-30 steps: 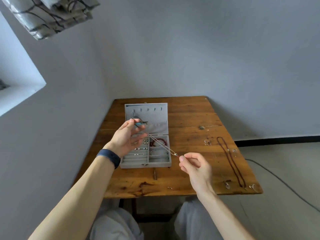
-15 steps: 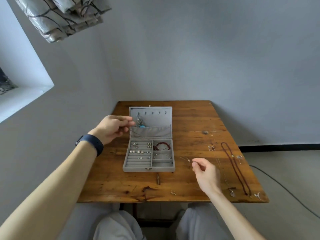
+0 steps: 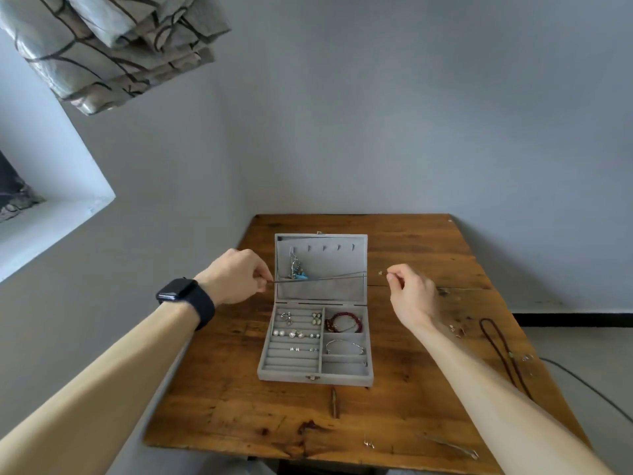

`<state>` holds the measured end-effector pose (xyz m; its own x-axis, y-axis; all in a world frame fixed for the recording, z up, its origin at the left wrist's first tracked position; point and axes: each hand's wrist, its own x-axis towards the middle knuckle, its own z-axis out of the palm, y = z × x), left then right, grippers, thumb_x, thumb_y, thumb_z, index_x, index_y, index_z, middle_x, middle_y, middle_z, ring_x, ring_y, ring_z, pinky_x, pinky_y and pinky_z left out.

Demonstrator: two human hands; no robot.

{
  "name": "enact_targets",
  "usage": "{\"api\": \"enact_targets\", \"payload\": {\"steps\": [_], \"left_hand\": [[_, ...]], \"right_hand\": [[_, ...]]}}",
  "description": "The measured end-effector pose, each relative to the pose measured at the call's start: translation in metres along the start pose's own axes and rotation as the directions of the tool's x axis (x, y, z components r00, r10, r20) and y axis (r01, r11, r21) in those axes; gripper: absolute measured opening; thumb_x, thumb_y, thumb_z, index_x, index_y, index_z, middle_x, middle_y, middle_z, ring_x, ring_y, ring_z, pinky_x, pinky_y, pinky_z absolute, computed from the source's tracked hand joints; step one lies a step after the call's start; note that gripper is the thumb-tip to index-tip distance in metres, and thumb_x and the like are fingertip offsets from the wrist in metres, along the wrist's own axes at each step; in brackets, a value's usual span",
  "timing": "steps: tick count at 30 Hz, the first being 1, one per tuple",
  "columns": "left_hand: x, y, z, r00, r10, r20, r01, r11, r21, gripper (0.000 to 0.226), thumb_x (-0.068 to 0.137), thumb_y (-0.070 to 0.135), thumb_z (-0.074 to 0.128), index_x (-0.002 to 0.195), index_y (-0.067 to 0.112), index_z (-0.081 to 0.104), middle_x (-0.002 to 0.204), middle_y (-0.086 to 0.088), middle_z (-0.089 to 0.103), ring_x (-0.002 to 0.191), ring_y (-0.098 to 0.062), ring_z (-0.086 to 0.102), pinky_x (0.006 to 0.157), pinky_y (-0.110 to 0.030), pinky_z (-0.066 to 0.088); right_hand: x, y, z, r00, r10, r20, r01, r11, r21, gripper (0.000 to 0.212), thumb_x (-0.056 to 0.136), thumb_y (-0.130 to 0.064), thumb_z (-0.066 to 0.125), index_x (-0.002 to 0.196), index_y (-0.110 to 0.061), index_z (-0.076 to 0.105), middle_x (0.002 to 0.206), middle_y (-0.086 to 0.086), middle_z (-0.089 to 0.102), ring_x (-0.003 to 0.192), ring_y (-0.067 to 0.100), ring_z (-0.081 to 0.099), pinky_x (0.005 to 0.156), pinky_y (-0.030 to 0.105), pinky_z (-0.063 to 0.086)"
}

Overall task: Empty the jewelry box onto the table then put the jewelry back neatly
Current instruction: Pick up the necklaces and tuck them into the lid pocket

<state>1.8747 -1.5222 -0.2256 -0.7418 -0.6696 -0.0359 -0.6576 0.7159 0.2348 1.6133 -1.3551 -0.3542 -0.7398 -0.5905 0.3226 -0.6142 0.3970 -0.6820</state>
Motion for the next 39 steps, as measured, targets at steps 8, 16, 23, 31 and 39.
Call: {"api": "enact_targets", "payload": {"steps": [8,16,23,31,39], "left_hand": [[0.026,0.006,-0.036,0.913,-0.234,-0.334,-0.159,0.549,-0.82,0.011,0.094,0.01,0.066,0.092,0.016,0.075,0.084,0.007,0.077,0.078,0.009,0.065,0.066,0.0,0.04],[0.061,0.021,-0.046,0.873,-0.165,-0.46,-0.25,0.658,-0.711,0.01,0.094,0.017,0.068,0.094,0.019,0.077,0.086,0.008,0.078,0.059,0.008,0.061,0.058,-0.002,0.043],[0.091,0.048,-0.036,0.909,0.074,-0.411,-0.174,0.962,-0.211,0.016,0.094,0.025,0.064,0.097,0.035,0.075,0.094,0.015,0.074,0.092,-0.003,0.065,0.084,-0.02,0.052],[0.113,0.06,-0.008,0.972,0.153,-0.178,-0.121,0.977,0.178,0.022,0.096,0.028,0.057,0.104,0.034,0.076,0.106,0.011,0.073,0.093,-0.016,0.066,0.07,-0.025,0.046],[0.12,0.066,-0.013,0.983,0.12,-0.141,-0.124,0.992,-0.023,0.016,0.09,0.029,0.063,0.094,0.034,0.077,0.086,0.017,0.068,0.084,-0.01,0.063,0.073,-0.025,0.053]], "right_hand": [[0.029,-0.025,0.045,0.911,-0.412,0.027,0.411,0.911,0.044,0.017,0.09,-0.007,0.069,0.106,-0.007,0.074,0.104,0.006,0.067,0.093,0.023,0.064,0.08,0.035,0.056],[0.042,-0.054,0.072,0.861,-0.41,0.3,0.45,0.89,-0.076,0.015,0.101,-0.025,0.051,0.111,-0.021,0.062,0.105,-0.002,0.065,0.093,0.019,0.063,0.076,0.035,0.054],[0.046,-0.06,0.079,0.782,-0.332,0.528,0.448,0.888,-0.105,0.027,0.094,-0.021,0.052,0.108,-0.023,0.075,0.108,-0.002,0.064,0.098,0.016,0.061,0.086,0.03,0.053],[0.064,-0.062,0.044,0.934,-0.223,0.28,0.136,0.945,0.299,0.036,0.088,-0.032,0.064,0.123,-0.027,0.06,0.086,-0.017,0.067,0.082,-0.01,0.06,0.065,0.002,0.042],[0.079,-0.075,0.031,0.939,-0.326,0.111,0.283,0.914,0.29,0.022,0.086,-0.042,0.074,0.102,-0.027,0.07,0.085,-0.016,0.063,0.077,-0.001,0.06,0.062,0.013,0.042]]}}
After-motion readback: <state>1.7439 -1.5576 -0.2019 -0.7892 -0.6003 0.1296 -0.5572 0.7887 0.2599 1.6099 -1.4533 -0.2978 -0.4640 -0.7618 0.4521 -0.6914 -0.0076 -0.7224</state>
